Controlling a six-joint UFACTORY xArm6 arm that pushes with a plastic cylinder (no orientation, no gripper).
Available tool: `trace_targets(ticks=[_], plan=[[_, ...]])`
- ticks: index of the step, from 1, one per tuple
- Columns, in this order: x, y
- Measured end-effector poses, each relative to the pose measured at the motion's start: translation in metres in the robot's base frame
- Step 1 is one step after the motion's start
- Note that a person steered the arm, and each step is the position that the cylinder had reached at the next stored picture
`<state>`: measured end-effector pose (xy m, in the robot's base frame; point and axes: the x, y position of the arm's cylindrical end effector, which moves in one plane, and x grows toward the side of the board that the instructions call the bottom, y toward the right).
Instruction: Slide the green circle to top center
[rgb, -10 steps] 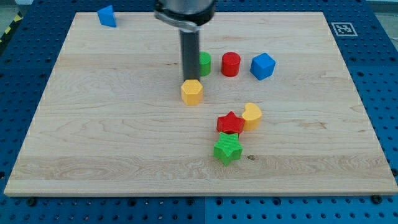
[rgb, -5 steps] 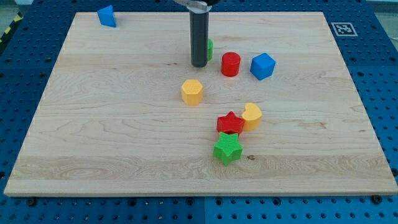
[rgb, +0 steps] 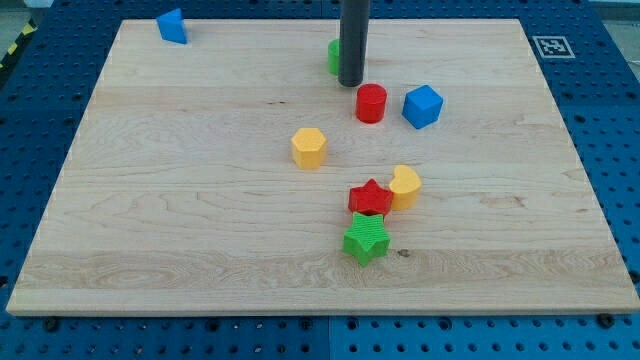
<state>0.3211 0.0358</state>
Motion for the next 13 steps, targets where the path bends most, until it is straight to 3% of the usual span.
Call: trace_targets(ticks=[8,13], plan=[[-0.063,-0.025],[-0.054,-0.025]])
